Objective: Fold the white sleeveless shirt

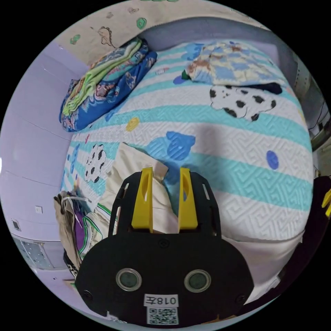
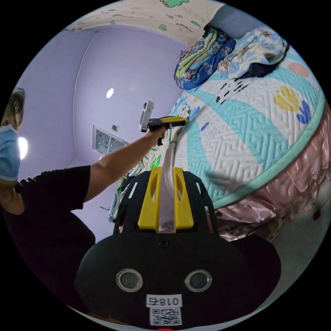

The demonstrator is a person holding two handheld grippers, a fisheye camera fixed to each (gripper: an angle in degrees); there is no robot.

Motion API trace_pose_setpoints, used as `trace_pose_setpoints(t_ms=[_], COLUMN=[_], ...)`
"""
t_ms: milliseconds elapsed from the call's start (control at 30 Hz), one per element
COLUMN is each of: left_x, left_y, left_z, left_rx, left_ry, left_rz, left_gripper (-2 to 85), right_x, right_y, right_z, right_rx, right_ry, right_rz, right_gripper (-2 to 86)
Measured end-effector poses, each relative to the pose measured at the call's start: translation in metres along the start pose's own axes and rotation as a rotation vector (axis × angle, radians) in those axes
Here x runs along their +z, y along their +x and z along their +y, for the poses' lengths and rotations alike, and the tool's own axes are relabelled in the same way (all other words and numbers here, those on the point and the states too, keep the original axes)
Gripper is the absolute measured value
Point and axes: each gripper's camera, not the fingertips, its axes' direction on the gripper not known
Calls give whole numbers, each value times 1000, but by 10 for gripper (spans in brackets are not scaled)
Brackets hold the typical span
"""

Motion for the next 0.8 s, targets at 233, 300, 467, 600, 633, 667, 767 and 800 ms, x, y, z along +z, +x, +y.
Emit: trace_pose_setpoints(t_ms=[233,300,467,600,633,667,767,800], left_x=[32,34,31,32,33,34,40,44], left_y=[-59,-78,-126,-152,-157,-159,-167,-170], left_z=[32,44,81,108,115,118,132,138], left_rx=[-280,-375,-599,-695,-707,-711,-727,-736], left_ry=[47,77,240,329,340,346,366,373], left_rz=[210,290,503,597,603,606,620,627], left_gripper=[-2,-6,-8,-8,-8,-8,-8,-8], right_x=[10,20,57,83,92,102,128,133], right_y=[7,0,-16,-14,-12,-9,-4,-3], right_z=[3,7,31,45,48,51,57,57], right_rx=[-27,-78,-219,-235,-233,-231,-233,-236], right_ry=[-111,-183,-431,-557,-596,-637,-737,-752], right_rz=[-18,39,244,349,363,375,405,405], right_gripper=[72,80,100,106,107,108,106,105])
